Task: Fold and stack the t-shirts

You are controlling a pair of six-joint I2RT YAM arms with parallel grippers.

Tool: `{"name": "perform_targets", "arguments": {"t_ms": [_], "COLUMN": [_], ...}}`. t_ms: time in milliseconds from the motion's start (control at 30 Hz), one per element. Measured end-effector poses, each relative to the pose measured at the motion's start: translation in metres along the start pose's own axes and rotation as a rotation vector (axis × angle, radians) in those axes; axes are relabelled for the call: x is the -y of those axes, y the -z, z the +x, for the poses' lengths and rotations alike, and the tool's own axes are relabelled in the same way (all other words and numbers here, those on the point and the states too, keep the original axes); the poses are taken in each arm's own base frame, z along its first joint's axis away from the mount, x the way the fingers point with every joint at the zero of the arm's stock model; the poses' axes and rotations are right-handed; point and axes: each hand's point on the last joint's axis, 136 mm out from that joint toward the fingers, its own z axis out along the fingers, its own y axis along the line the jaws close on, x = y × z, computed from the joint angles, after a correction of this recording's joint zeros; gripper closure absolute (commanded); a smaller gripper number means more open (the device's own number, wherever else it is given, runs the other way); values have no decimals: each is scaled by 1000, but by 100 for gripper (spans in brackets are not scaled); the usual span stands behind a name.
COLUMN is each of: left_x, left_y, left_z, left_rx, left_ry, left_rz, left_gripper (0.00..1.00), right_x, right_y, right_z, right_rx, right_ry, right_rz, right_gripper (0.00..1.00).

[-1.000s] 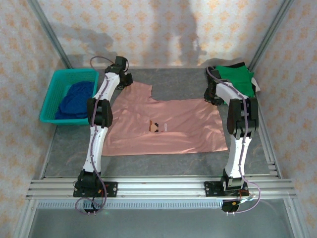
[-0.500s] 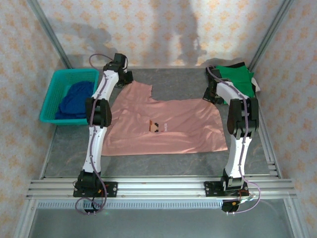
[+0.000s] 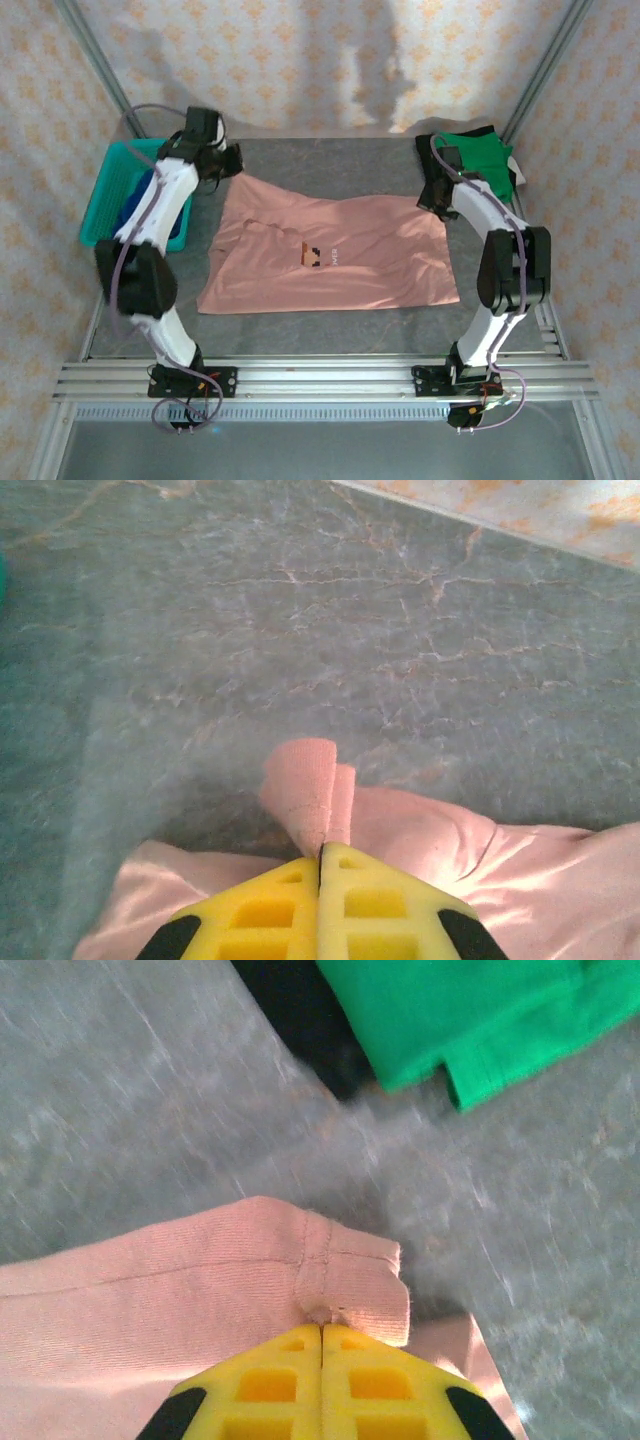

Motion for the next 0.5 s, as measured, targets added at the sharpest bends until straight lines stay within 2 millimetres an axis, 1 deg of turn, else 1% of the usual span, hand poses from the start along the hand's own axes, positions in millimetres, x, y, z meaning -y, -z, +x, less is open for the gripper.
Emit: {"name": "perform_targets", "arguments": {"t_ms": [67, 100, 167, 233, 267, 333, 400, 500], "left_x": [-14, -20, -38, -52, -57, -64, -68, -74], "left_y": [22, 30, 40, 48, 51, 59, 67, 72], "left_z": [31, 46, 78, 99, 105, 109, 109, 116], "left_rx": [24, 29, 31, 33, 38, 62, 91, 110], "left_ry": [16, 24, 46, 61, 68, 73, 79, 98], "left_rz": [-14, -23, -57, -95, -113, -140, -157, -168], "left_gripper": [100, 100, 100, 100, 100, 100, 100, 100], "right_x": [8, 12, 18, 25, 27, 32, 36, 38], "right_y": [-1, -1, -1, 0, 0, 2, 4, 7], "right_z": [20, 29, 47, 61, 65, 71, 73, 72], "right_rx": [-19, -28, -46, -58, -59, -60, -51, -40], "right_ry": [-4, -8, -20, -33, -41, -52, -62, -74], "right_rz": [-2, -5, -12, -9, -8, -1, 10, 17], "right_gripper": [100, 100, 100, 100, 100, 100, 93, 91]}}
